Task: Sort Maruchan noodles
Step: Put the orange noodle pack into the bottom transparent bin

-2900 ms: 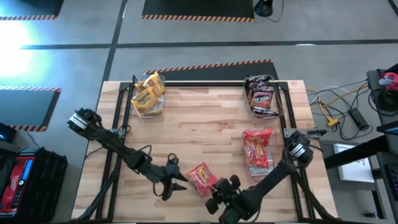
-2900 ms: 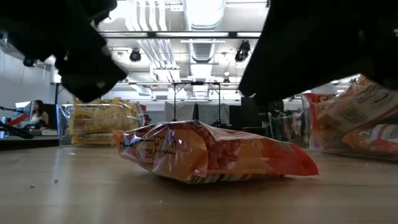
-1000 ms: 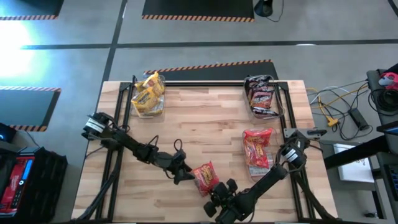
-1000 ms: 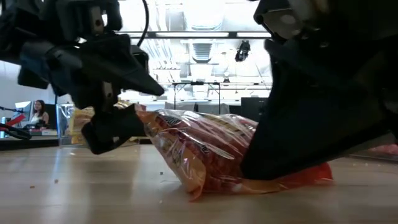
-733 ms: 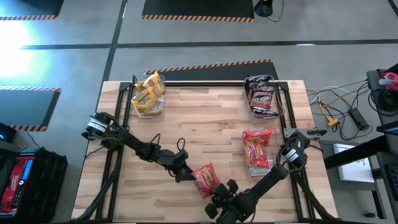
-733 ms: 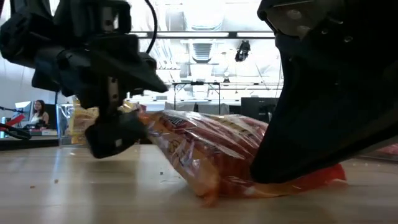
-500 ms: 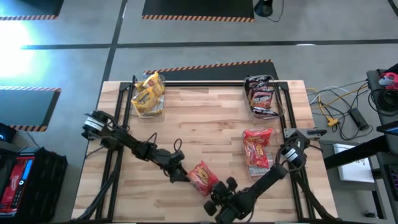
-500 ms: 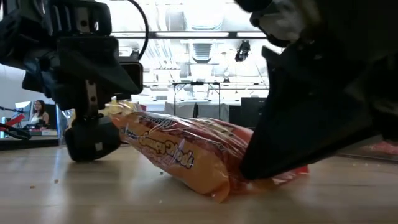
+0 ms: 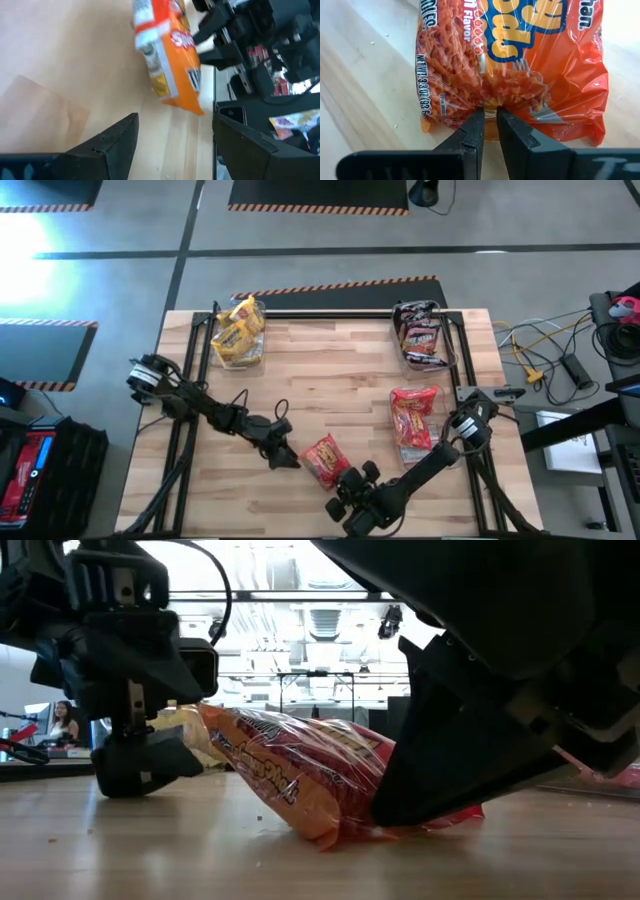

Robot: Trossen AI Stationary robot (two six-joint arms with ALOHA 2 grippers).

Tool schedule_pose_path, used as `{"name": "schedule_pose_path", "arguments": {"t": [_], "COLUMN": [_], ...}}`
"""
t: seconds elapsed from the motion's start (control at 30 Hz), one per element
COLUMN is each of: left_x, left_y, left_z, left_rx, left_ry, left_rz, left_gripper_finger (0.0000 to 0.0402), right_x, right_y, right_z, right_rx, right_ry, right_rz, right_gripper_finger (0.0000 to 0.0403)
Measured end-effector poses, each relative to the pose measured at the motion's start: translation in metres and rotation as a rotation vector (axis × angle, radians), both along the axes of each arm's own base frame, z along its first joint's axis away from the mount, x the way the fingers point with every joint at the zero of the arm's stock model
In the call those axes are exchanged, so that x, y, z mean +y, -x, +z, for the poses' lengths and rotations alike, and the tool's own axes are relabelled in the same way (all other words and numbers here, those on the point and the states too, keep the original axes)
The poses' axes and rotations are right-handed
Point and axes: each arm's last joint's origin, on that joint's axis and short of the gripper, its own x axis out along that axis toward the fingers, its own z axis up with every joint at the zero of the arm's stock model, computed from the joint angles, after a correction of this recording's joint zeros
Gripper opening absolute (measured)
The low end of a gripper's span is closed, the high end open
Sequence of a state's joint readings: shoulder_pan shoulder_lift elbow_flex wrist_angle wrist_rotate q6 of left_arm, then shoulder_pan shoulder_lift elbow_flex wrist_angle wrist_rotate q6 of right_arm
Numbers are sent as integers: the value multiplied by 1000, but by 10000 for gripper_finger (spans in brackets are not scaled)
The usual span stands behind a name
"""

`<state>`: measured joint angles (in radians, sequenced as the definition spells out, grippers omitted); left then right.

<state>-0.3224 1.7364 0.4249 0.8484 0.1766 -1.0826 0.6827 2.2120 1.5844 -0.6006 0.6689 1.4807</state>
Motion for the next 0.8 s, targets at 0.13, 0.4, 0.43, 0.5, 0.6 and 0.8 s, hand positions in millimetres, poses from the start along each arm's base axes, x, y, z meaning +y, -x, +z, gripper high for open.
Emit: {"name": "schedule_pose_path", "arguments": {"t": [0.13,0.4,0.43,0.5,0.6,0.8], "left_x": [5,12,14,18,19,14], "left_y": [-4,-20,-21,-23,-26,-38], "left_z": [1,5,5,4,5,9], "left_rx": [-3,-62,-64,-63,-70,-91], "left_ry": [-5,-107,-113,-114,-110,-69], "left_rz": [56,119,128,141,152,84], "left_gripper_finger": [238,238,238,238,238,238], "right_x": [0,-1,-1,-1,-1,-2], "right_y": [-1,-2,-2,-2,-2,-3], "right_z": [0,0,0,0,0,0], "right_rx": [4,14,14,13,16,26], "right_ry": [-1,3,5,4,9,18], "right_rz": [7,24,28,31,40,51], "right_gripper_finger": [47,47,47,47,47,47]}}
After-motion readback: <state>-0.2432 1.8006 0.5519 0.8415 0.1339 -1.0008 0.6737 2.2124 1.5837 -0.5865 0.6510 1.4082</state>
